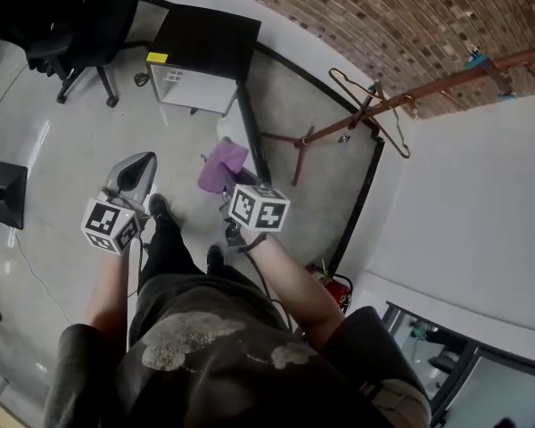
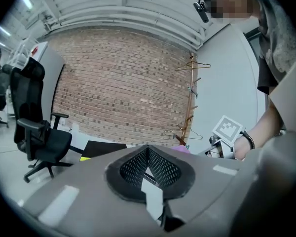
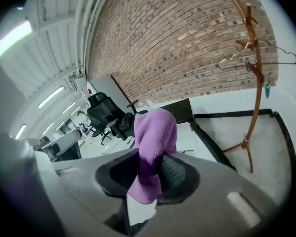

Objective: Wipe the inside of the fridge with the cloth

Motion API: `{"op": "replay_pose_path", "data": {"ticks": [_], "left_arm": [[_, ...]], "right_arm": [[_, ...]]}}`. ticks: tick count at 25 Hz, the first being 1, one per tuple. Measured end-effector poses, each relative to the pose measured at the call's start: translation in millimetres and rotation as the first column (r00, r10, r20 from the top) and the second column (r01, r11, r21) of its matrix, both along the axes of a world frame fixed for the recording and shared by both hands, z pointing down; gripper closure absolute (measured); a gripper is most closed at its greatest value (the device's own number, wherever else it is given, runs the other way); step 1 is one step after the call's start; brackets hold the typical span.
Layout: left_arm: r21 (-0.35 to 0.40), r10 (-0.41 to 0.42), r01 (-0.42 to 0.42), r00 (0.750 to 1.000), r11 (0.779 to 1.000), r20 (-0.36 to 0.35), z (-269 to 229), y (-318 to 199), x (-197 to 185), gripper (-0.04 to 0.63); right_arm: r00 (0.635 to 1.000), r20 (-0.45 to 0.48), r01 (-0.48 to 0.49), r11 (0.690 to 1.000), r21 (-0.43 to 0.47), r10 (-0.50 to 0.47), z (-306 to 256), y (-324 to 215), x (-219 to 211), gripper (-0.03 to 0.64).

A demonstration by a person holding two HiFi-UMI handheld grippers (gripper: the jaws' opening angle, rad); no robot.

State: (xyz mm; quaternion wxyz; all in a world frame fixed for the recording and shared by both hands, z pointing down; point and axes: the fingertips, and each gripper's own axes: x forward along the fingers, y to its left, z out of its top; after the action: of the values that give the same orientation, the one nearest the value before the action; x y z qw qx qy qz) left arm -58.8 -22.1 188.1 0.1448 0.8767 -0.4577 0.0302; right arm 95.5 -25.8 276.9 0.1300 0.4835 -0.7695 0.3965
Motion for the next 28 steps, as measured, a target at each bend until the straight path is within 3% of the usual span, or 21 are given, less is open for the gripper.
{"op": "replay_pose_path", "data": {"ticks": [4, 10, 20, 28], "left_arm": [[-0.007, -0.033, 0.032, 0.999, 0.999, -0.033, -13.4, 53.7, 35.2, 0.578], [0.001, -0.06, 0.06, 0.998, 0.998, -0.001, -27.2, 114.6, 50.5, 0.578], [-0.001, -0.053, 0.053, 0.998, 0.999, -0.029, -24.8, 182.4, 41.7, 0.578], [0.016, -0.066, 0.067, 0.997, 0.998, -0.048, -34.8, 267.1, 3.7, 0.578]], "right_arm": [[0.999, -0.005, 0.044, 0.999, -0.021, -0.044, -5.3, 49.3, 34.7, 0.531], [0.998, 0.033, 0.053, 0.998, -0.033, -0.052, -3.6, 100.7, 52.0, 0.531], [0.986, 0.12, 0.108, 0.993, 0.055, -0.114, -26.3, 163.1, 24.0, 0.531], [0.99, 0.045, 0.127, 0.988, 0.087, -0.132, -31.5, 238.1, 3.5, 0.531]]}}
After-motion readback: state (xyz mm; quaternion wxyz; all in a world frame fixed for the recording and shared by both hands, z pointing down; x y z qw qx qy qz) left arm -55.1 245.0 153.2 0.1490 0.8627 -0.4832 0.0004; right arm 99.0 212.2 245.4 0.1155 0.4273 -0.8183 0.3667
